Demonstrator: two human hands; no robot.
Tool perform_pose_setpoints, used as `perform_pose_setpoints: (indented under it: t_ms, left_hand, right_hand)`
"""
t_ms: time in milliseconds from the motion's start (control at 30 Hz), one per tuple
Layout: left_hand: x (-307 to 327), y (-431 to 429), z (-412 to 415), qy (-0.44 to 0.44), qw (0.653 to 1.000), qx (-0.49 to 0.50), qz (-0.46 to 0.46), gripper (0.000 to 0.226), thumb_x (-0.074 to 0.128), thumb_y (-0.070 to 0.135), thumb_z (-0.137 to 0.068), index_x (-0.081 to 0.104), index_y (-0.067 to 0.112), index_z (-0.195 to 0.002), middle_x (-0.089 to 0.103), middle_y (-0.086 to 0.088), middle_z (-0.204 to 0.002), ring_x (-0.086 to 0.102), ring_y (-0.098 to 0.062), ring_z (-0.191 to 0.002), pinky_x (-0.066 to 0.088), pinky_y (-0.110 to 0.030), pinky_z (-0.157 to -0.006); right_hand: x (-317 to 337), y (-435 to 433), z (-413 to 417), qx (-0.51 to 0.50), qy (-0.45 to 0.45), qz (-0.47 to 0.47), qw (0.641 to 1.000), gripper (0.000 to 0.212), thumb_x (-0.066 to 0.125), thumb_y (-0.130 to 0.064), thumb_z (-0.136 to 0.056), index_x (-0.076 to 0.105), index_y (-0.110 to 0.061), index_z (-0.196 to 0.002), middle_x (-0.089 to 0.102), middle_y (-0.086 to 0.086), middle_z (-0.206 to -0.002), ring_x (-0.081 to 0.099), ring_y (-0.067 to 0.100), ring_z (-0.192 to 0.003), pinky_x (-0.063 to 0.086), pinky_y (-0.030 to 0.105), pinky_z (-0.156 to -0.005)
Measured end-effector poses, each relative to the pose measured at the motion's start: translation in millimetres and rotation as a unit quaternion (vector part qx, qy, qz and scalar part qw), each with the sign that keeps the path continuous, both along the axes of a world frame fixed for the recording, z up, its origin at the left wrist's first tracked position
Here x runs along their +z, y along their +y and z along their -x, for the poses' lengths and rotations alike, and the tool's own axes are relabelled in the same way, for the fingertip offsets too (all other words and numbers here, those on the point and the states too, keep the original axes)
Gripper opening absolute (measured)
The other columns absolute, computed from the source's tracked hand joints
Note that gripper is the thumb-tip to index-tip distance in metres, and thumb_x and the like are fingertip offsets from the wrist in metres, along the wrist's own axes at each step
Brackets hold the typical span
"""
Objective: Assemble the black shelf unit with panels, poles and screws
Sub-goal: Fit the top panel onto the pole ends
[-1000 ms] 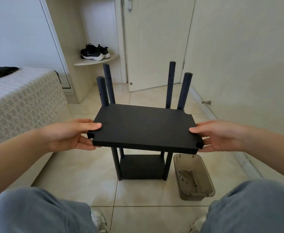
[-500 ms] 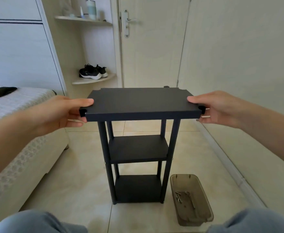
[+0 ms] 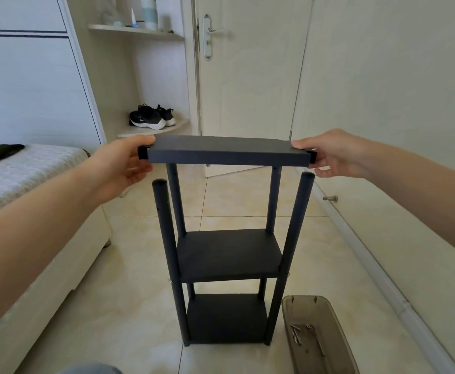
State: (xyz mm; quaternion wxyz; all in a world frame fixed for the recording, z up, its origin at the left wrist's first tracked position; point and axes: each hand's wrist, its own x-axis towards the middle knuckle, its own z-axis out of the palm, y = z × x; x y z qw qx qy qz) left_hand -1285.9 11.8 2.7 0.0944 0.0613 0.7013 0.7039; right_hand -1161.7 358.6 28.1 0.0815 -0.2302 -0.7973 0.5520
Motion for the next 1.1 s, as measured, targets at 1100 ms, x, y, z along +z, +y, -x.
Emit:
perform_pose_setpoints:
  t_ms: [1100]
  left_hand:
    - [-39, 17, 39, -0.023, 0.998, -0.062, 0.0, 0.032, 0.066, 0.038, -0.092, 0.061, 0.02, -0.118, 0.078, 0.0, -0.087, 0.074, -0.015, -0.069, 0.057, -0.027, -0.063]
  right_hand:
    - [-46, 35, 42, 0.043, -0.006, 0.12, 0.992, 0.036, 0.071, -0.029, -0.087, 0.066, -0.009, -0.118, 0.072, 0.001, -0.082, 0.067, 0.013, -0.058, 0.054, 0.025, -0.052]
